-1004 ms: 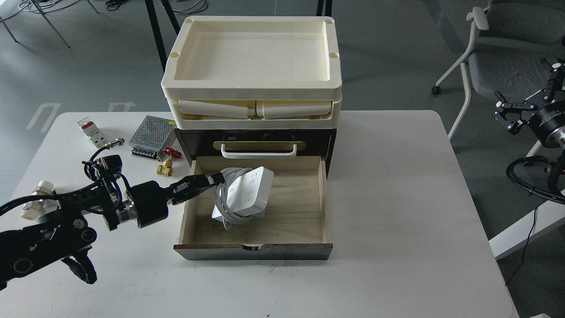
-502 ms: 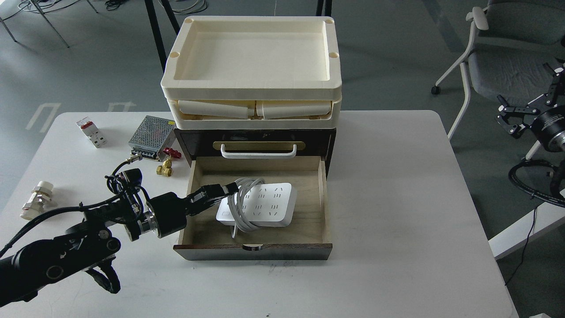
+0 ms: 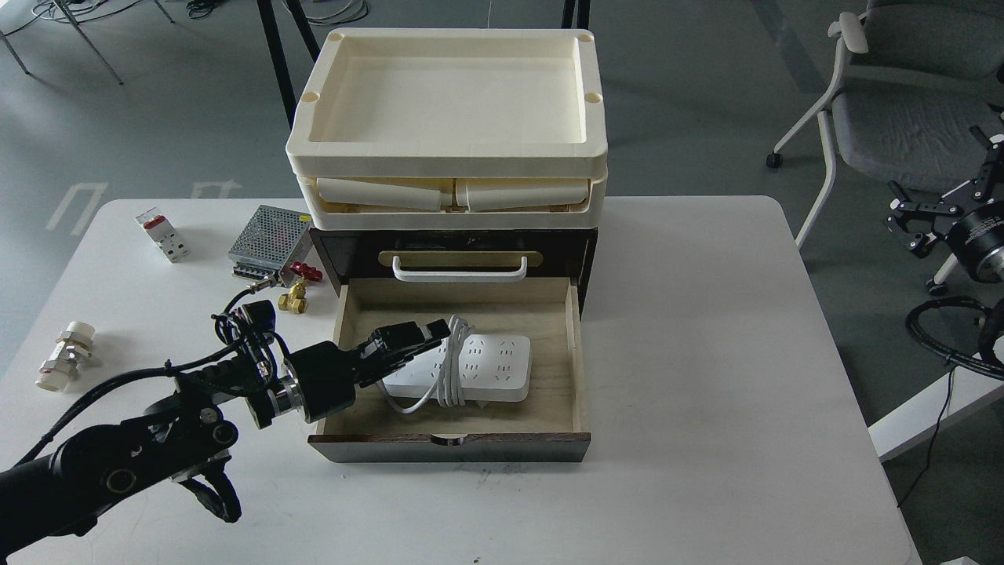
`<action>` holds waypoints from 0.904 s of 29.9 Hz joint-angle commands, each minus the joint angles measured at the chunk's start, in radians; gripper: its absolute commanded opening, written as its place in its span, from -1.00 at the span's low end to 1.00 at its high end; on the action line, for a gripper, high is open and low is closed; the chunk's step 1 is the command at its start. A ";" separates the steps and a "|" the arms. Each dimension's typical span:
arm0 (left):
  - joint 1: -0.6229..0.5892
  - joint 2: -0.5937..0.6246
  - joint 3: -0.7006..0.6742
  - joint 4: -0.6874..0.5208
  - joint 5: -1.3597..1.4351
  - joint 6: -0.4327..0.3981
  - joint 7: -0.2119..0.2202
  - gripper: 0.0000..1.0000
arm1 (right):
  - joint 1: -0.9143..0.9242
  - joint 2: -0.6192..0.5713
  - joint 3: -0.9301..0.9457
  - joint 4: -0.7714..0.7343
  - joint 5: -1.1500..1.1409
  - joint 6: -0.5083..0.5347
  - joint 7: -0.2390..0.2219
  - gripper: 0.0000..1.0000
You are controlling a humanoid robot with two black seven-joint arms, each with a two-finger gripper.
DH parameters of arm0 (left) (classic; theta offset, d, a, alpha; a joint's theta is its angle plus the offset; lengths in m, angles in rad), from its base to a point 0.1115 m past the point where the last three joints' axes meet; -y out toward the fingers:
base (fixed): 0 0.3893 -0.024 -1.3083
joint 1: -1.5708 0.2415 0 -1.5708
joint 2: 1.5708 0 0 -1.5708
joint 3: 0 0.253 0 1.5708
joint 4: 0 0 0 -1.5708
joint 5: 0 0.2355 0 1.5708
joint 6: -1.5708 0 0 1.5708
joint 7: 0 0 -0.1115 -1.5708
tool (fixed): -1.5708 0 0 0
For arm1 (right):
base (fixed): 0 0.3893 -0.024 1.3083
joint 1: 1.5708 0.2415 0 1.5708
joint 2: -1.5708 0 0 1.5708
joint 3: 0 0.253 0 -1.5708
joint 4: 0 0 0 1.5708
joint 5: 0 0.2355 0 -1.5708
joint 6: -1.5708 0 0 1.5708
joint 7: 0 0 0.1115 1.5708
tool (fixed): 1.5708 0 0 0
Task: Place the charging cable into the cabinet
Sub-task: 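Lower the power strip into the drawer and release it from the left gripper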
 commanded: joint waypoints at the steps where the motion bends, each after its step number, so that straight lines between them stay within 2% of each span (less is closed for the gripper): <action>1: 0.001 0.023 -0.032 0.000 -0.086 -0.003 0.000 0.64 | 0.000 0.004 0.003 0.002 0.000 0.000 0.000 1.00; 3: 0.008 0.063 -0.052 0.000 -0.143 -0.027 0.000 0.74 | 0.000 0.006 0.003 0.002 0.000 0.000 0.000 1.00; 4: 0.012 0.094 -0.054 0.000 -0.169 -0.067 0.000 0.75 | 0.000 0.006 0.006 0.002 0.000 0.000 0.000 1.00; 6: 0.020 0.167 -0.066 -0.002 -0.210 -0.188 0.000 0.77 | 0.002 0.008 0.015 0.003 0.000 0.000 0.000 1.00; 7: 0.021 0.212 -0.080 -0.002 -0.233 -0.281 0.000 0.84 | 0.002 0.008 0.023 0.003 0.000 0.000 0.000 1.00; 8: 0.024 0.249 -0.092 0.003 -0.255 -0.331 0.000 0.94 | 0.003 0.008 0.030 0.005 0.000 0.000 0.000 1.00; 10: 0.027 0.299 -0.115 0.027 -0.318 -0.331 0.000 0.99 | 0.005 0.008 0.038 0.014 0.000 0.000 0.000 1.00; 12: 0.037 0.321 -0.155 0.107 -0.402 -0.331 0.000 0.99 | 0.005 0.008 0.046 0.041 0.000 0.000 0.002 1.00; 17: 0.037 0.301 -0.365 0.394 -0.595 -0.331 0.000 0.99 | 0.006 -0.006 0.064 0.230 -0.002 0.000 0.006 1.00; 19: 0.015 0.281 -0.457 0.506 -0.634 -0.331 0.000 0.99 | 0.009 -0.008 0.067 0.323 -0.002 0.000 0.005 1.00; 21: -0.047 0.271 -0.480 0.576 -0.640 -0.331 0.000 0.99 | 0.014 -0.009 0.073 0.379 -0.012 0.000 0.005 1.00; 24: -0.153 0.263 -0.445 0.595 -0.637 -0.331 0.000 0.99 | 0.032 -0.002 0.073 0.377 -0.020 0.000 0.006 1.00; 27: -0.173 0.222 -0.433 0.604 -0.643 -0.331 0.000 0.99 | 0.034 -0.008 0.081 0.390 -0.022 0.000 0.006 1.00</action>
